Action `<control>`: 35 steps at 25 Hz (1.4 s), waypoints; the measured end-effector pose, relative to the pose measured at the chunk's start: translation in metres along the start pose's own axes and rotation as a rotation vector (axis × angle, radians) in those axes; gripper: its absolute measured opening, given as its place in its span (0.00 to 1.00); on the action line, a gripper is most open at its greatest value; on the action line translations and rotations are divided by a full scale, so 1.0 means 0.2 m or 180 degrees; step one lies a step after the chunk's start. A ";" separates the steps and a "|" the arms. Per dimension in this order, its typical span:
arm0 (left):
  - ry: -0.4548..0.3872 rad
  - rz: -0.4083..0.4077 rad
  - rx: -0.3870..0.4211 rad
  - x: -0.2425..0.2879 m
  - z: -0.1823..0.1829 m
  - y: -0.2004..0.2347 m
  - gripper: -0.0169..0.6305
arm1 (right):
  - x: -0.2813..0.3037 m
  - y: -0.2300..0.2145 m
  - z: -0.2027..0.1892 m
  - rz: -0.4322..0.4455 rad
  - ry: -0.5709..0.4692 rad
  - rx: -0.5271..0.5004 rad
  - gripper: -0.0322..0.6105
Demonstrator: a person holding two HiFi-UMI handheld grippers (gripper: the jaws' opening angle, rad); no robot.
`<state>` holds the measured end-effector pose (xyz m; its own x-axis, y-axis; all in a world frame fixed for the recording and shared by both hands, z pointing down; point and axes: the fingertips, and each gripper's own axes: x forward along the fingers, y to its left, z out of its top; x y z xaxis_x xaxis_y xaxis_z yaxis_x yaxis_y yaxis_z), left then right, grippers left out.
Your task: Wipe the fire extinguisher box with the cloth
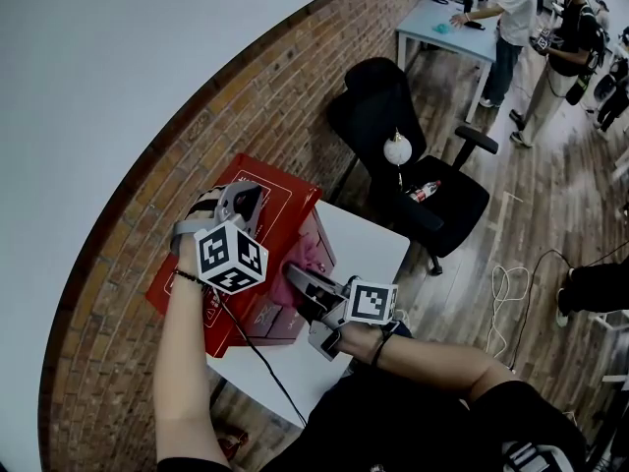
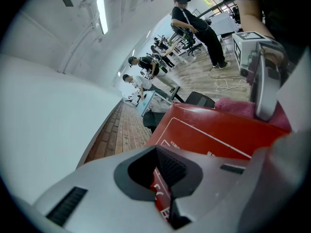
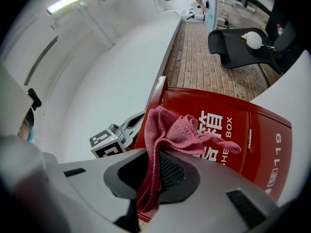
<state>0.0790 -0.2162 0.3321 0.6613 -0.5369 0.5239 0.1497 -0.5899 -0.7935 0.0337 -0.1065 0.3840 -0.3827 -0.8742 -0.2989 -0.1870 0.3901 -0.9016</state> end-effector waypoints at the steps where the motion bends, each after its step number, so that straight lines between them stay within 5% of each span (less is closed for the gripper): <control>1: -0.0001 0.0000 0.0000 0.00 0.00 0.00 0.07 | 0.00 0.01 0.00 0.0013 -0.0005 -0.0002 0.15; 35: -0.0009 -0.0005 0.0000 -0.01 -0.01 -0.01 0.07 | 0.02 0.17 -0.24 0.0177 0.0245 0.0205 0.15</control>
<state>0.0761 -0.2154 0.3323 0.6630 -0.5344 0.5242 0.1507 -0.5907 -0.7927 -0.0180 -0.0835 0.3664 -0.4596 -0.8260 -0.3264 -0.1059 0.4159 -0.9032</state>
